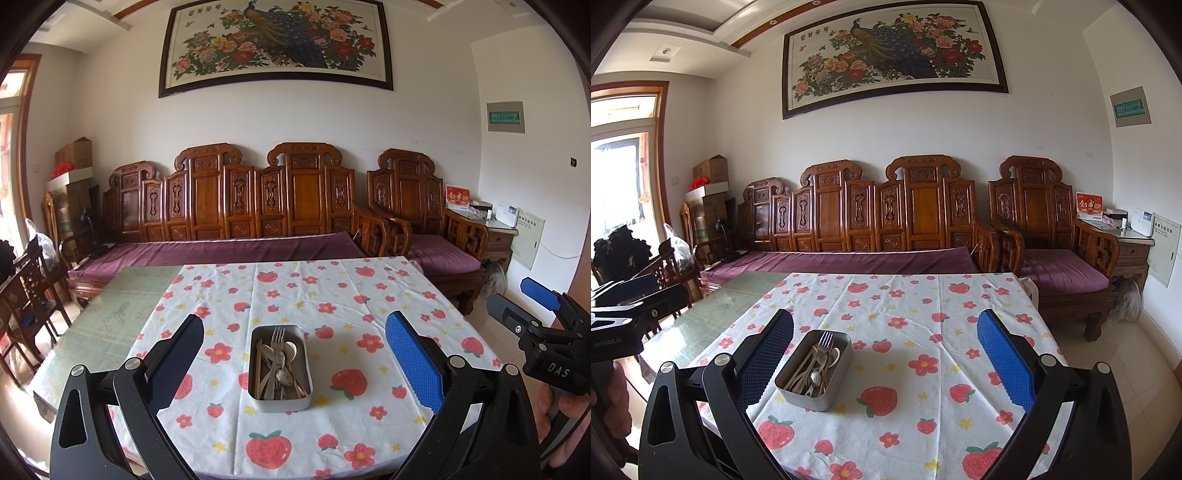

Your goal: Organize utensils

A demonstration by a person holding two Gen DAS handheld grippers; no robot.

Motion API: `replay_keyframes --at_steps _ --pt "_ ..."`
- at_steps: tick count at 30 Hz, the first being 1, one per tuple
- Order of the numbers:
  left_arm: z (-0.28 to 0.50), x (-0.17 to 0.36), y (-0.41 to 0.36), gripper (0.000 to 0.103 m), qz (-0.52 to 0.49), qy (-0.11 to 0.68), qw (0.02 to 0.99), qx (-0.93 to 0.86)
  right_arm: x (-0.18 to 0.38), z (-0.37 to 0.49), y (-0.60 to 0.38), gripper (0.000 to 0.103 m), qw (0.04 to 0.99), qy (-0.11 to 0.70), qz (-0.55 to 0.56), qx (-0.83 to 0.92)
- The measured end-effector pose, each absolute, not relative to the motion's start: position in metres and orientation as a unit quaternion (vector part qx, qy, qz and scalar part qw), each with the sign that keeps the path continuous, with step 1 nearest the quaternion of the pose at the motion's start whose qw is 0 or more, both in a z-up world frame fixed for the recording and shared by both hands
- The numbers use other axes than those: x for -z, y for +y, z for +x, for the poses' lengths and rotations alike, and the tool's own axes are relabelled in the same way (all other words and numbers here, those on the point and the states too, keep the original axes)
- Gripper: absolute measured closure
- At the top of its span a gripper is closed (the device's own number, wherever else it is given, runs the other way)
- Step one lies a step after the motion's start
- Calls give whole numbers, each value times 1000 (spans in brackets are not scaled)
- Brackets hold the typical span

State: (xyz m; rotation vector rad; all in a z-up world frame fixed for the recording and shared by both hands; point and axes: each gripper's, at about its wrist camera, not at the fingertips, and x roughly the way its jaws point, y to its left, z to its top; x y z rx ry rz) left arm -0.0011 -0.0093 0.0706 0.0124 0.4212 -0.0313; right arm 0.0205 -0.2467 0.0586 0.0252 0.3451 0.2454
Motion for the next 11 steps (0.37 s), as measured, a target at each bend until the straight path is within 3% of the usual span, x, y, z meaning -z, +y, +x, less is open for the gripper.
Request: replay_keyframes --at_steps 11 --pt "-1 -70 -9 8 6 208 978 15 -58 21 -246 3 978 172 13 -122"
